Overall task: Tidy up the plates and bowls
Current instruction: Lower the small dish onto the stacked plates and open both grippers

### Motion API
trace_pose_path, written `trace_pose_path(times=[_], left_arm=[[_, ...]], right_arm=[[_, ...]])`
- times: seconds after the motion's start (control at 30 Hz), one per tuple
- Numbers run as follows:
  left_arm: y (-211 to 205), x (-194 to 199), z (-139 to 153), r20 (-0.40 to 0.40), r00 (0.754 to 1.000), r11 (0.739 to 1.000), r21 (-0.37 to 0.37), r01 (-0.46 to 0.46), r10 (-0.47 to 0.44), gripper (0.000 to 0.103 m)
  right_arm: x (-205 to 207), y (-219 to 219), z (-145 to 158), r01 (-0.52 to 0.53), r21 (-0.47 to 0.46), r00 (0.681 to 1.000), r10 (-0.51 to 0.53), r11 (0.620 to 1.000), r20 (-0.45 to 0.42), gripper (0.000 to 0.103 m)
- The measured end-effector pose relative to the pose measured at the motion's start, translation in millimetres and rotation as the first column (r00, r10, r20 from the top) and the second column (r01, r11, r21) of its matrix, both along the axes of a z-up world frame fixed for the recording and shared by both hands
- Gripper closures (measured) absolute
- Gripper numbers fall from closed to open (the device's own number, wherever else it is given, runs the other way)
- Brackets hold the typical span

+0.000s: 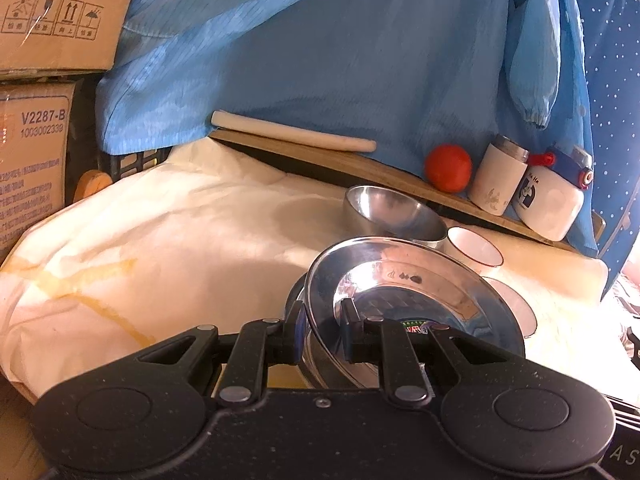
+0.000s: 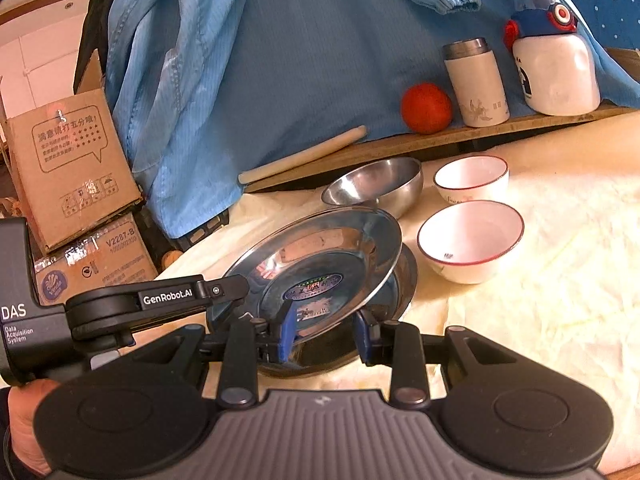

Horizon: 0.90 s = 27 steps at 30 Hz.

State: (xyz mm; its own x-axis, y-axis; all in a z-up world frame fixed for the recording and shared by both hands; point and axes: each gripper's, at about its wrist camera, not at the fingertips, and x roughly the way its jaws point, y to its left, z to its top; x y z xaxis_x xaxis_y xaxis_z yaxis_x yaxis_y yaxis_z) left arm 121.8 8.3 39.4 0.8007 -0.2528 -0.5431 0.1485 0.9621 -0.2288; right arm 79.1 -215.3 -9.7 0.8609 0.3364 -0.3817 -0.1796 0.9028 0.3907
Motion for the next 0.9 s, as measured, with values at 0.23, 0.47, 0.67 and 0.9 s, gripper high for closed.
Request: trace_pose_path(times=[0.23,0.47,0.67,0.9], left_arm=[[2.0,-0.9,-4.4,-0.014,1.000,1.000,0.007,-0.006,0.007,0.084],[3.9,-0.3,-7.4,-0.024,1.000,1.000,0.006,-0.010,0.010,0.084],[2.0,-0.7,-7.5,-0.026,0.999,1.000,0.007,-0.019,0.020,0.084],[3.3,-0.7,-8.5,-0.031,0.999,1.000,0.007,-0.021,0.021,0.084]], right_arm=[[0.0,2.7,-2.1,-0.003,-0.005,1.000,0.003,1.000,-0.014,0.068],[0.7,5.3,-2.5,-0.006,-0.013,1.000,0.006,1.000,-0.024,0.068],[2.6,8.0,-2.8,-0.010,-0.033,1.000,0.009,0.999,-0.029,0.067],[2.6,9.3,-2.8,-0.011,-0.049,1.000,0.010,0.999,-0.026,0.062]])
